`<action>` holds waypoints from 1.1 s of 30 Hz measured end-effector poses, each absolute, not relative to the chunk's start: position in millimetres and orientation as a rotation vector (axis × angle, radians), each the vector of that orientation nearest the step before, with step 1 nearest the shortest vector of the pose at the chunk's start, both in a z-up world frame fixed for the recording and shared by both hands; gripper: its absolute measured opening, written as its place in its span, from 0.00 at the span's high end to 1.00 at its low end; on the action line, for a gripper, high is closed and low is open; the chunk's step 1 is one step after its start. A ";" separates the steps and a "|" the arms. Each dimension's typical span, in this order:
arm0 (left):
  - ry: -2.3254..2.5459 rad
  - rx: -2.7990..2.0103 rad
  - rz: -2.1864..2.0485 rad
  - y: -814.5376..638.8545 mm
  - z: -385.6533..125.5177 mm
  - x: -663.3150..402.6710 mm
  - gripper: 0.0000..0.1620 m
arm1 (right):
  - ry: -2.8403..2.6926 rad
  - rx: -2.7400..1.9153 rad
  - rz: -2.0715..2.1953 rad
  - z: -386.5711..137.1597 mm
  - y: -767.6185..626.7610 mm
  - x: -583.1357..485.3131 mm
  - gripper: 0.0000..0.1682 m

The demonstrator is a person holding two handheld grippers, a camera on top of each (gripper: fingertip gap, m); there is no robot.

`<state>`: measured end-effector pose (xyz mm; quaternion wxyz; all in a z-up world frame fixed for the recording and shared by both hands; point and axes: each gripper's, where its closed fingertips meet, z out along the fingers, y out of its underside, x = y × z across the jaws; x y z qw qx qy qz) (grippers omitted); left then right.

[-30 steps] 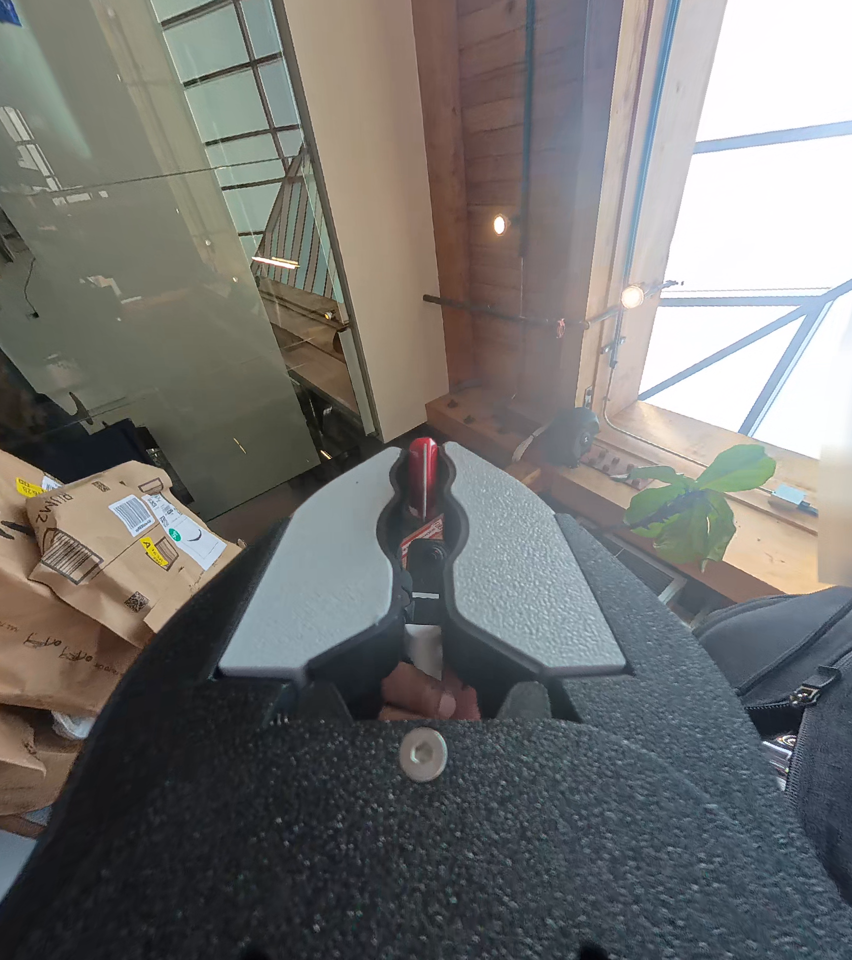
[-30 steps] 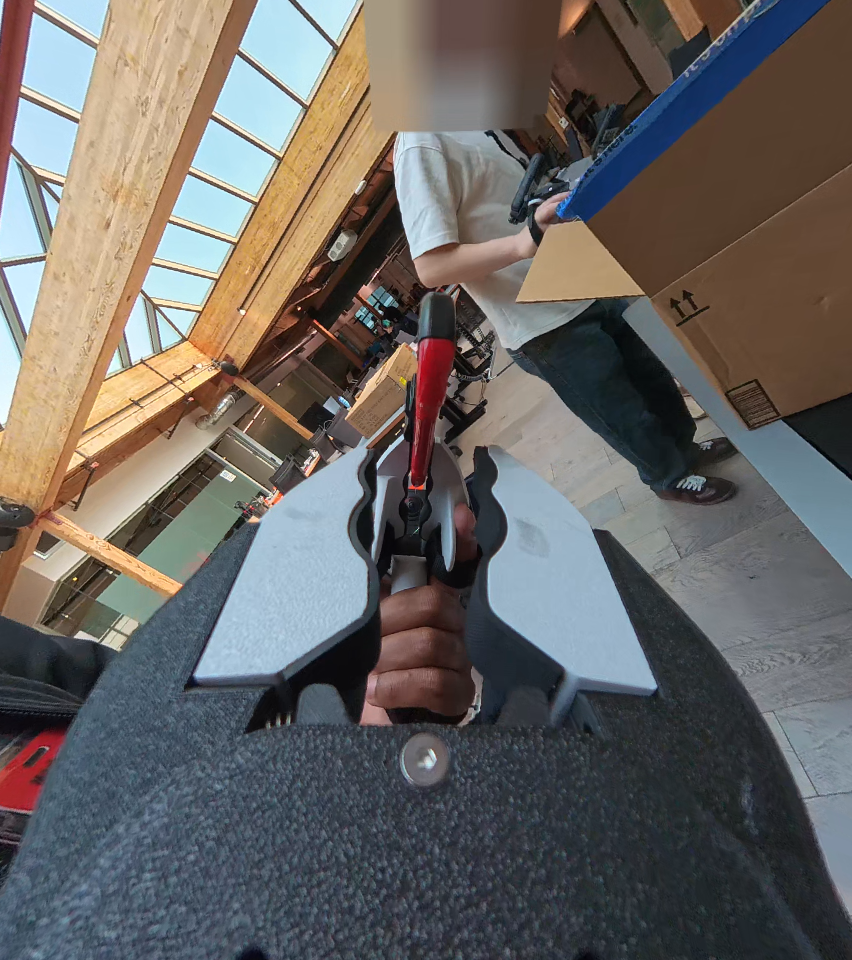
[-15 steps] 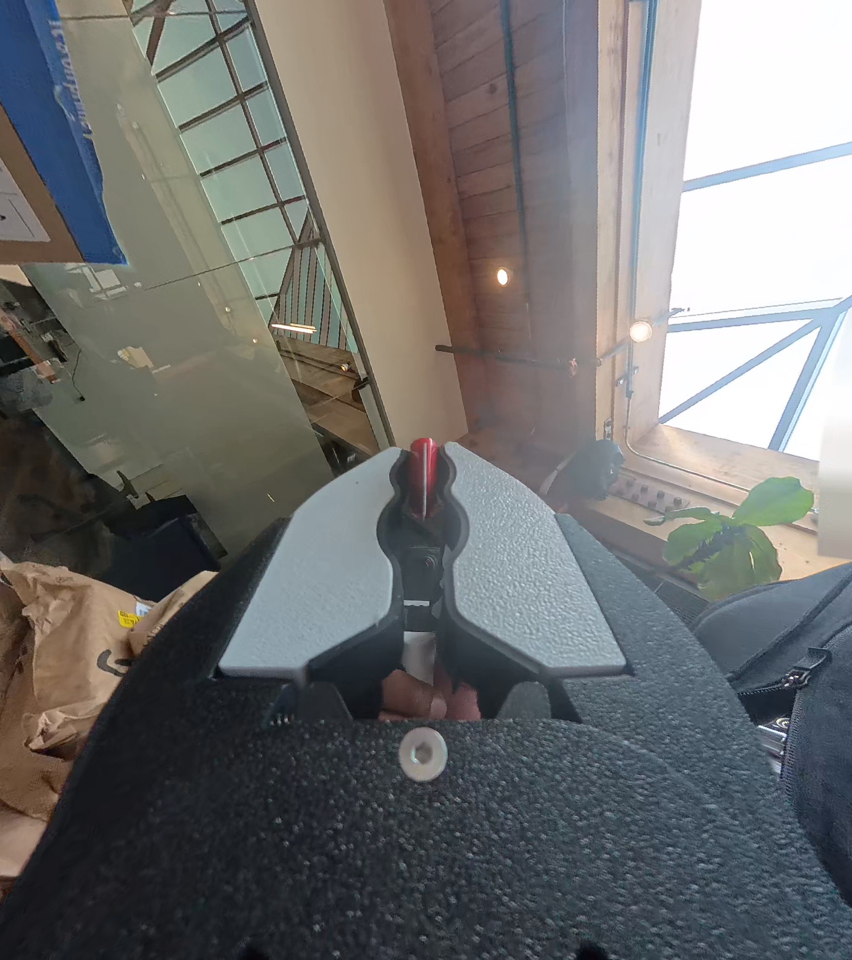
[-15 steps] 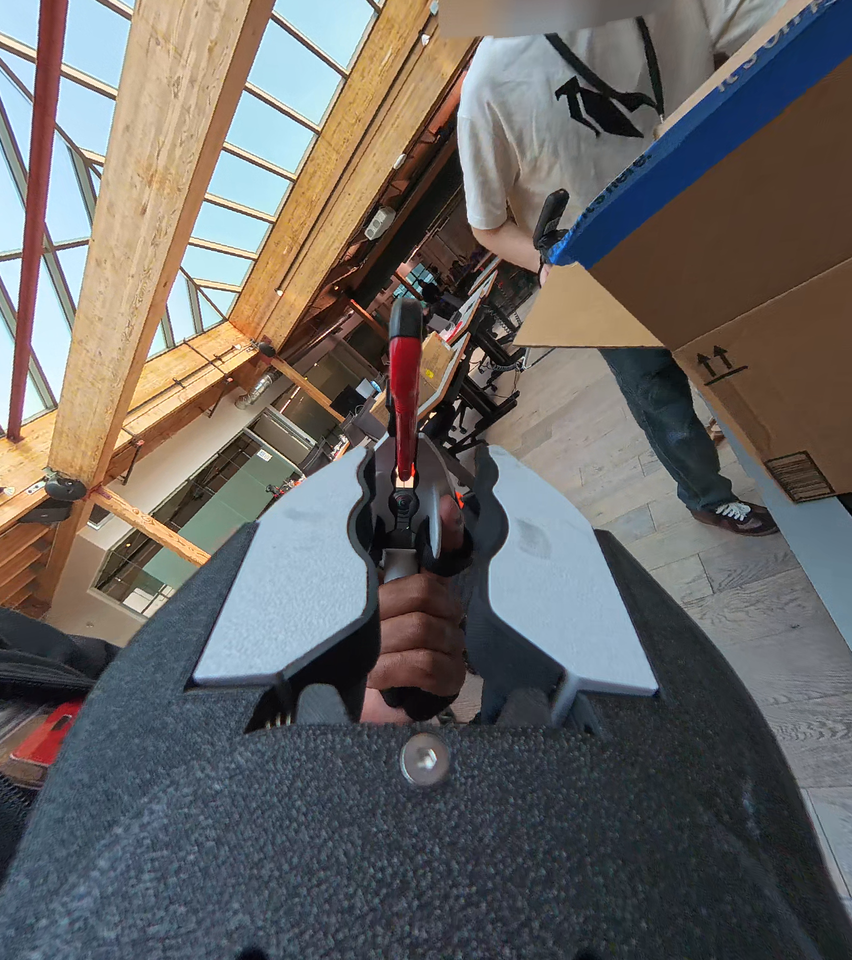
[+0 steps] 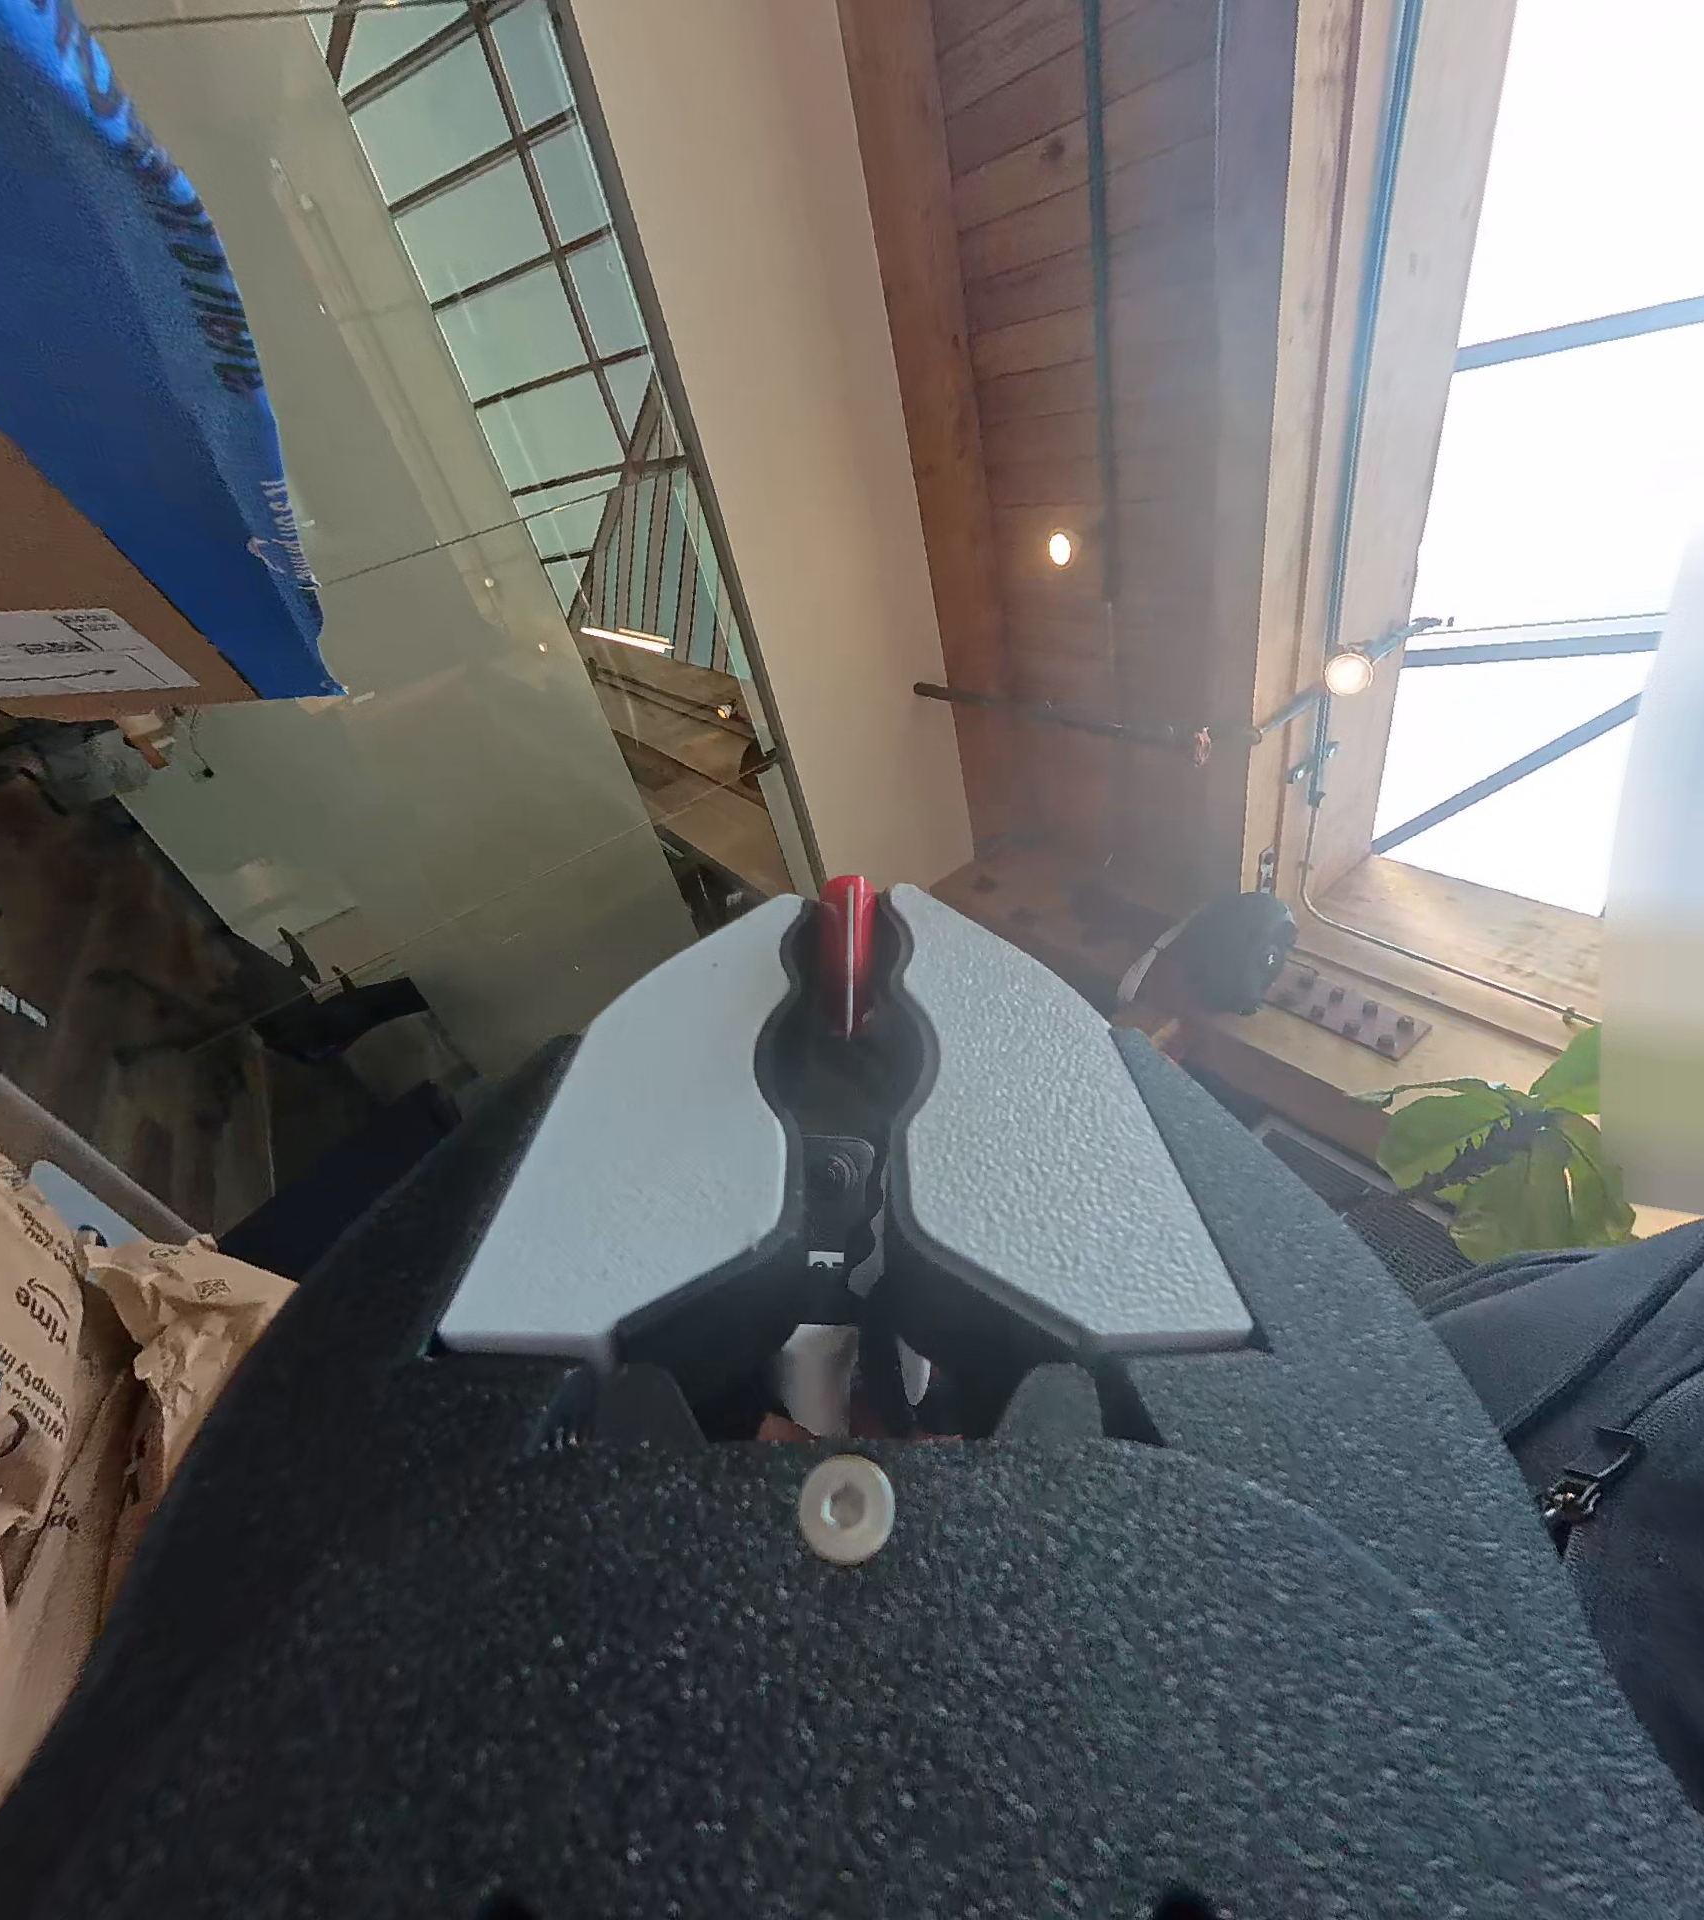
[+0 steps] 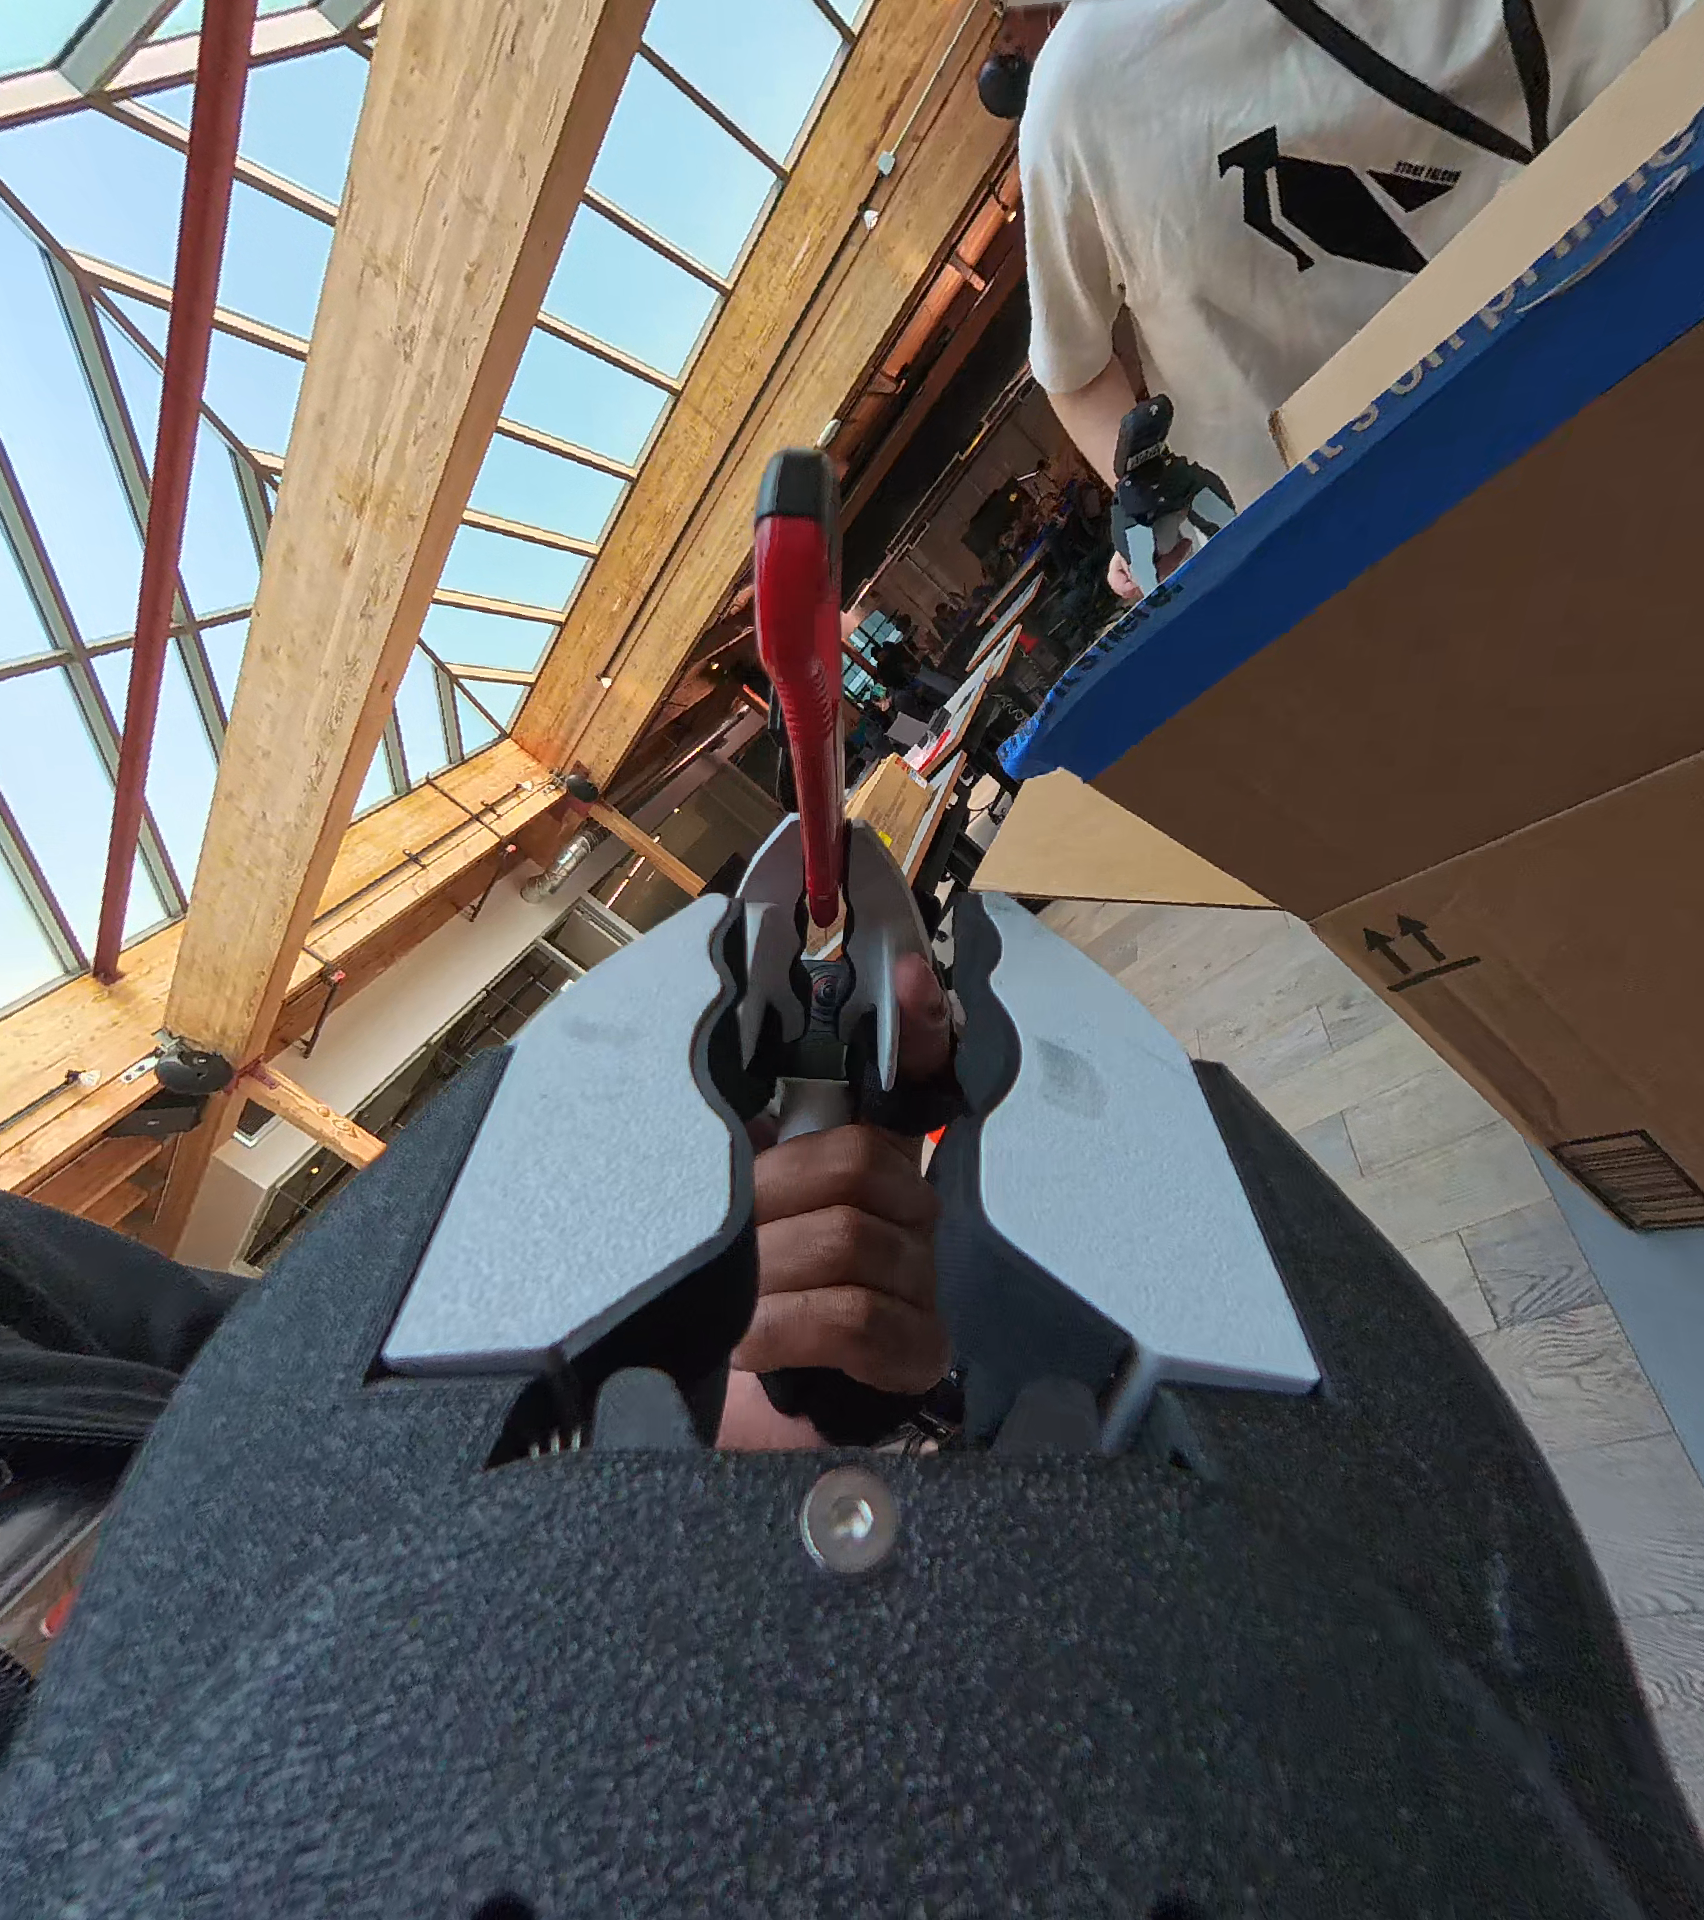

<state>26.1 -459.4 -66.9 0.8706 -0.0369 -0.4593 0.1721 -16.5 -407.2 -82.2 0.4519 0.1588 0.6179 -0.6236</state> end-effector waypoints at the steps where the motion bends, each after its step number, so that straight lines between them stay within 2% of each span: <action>1: -0.964 -0.075 0.340 -463.9 -68.1 23.0 0.94 | 1.527 0.406 -1.544 -83.4 -413.6 -15.5 0.77; 16: -0.978 -0.276 0.139 -533.3 -68.9 65.7 0.94 | 1.569 0.596 -1.695 -80.7 -502.4 54.2 0.77; 33: -0.925 -0.293 0.025 -566.5 -66.6 111.7 0.94 | 1.609 0.660 -1.775 -76.4 -533.7 101.3 0.78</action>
